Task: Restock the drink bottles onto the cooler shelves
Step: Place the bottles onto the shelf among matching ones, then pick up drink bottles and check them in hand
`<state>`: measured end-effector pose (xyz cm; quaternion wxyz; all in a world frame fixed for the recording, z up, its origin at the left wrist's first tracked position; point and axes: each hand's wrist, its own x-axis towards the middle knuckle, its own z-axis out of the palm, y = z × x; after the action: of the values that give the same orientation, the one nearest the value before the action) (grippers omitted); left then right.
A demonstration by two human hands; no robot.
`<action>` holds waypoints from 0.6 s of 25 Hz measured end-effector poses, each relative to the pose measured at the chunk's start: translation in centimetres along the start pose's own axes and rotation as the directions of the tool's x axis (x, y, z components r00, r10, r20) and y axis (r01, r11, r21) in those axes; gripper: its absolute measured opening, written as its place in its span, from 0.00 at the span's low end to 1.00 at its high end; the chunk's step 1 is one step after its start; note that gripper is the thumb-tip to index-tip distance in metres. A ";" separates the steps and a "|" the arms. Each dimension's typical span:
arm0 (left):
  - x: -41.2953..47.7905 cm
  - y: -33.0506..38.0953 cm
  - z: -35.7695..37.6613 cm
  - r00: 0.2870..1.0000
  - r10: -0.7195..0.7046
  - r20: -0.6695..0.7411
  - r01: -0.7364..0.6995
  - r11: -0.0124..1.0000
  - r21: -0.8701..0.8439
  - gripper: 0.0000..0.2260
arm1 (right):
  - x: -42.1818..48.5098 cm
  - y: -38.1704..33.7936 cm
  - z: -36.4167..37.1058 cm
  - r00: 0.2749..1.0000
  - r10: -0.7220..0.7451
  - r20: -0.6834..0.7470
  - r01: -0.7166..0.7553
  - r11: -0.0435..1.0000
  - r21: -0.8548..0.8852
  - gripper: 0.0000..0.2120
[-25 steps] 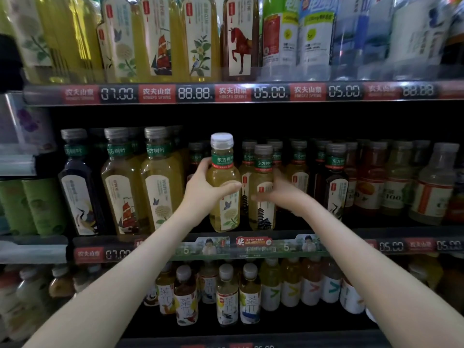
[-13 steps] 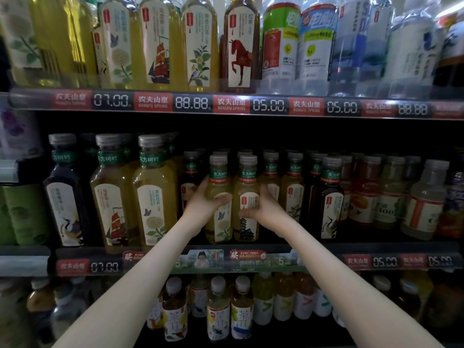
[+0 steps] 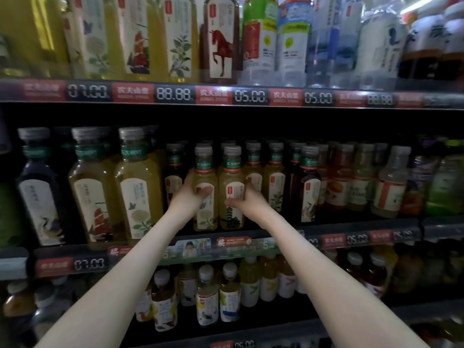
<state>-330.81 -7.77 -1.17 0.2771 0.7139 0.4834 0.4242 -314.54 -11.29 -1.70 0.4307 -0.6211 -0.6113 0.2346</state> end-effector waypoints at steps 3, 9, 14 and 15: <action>-2.1 0.1 1.9 0.966 0.139 -0.218 -0.114 0.986 0.123 0.32 | -1.9 -0.4 0.0 0.989 -0.102 -0.104 0.098 0.994 -0.044 0.20; -7.7 3.9 7.9 0.861 0.491 -0.136 -0.452 0.859 0.241 0.27 | -7.0 3.2 -6.6 0.954 -0.149 -0.259 0.081 0.963 -0.258 0.27; -11.1 9.1 14.6 0.868 0.496 0.013 -0.481 0.834 0.272 0.24 | -13.8 8.4 -16.4 0.931 -0.172 -0.321 0.028 0.913 -0.406 0.26; -12.1 10.8 16.8 0.873 0.487 0.028 -0.475 0.838 0.269 0.24 | -15.5 9.9 -19.1 0.924 -0.165 -0.345 0.011 0.913 -0.408 0.26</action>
<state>-313.29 -22.79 -4.77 0.0526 0.8340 0.3472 0.4257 -295.65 -29.79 -3.54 0.4134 -0.7001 -0.5811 -0.0367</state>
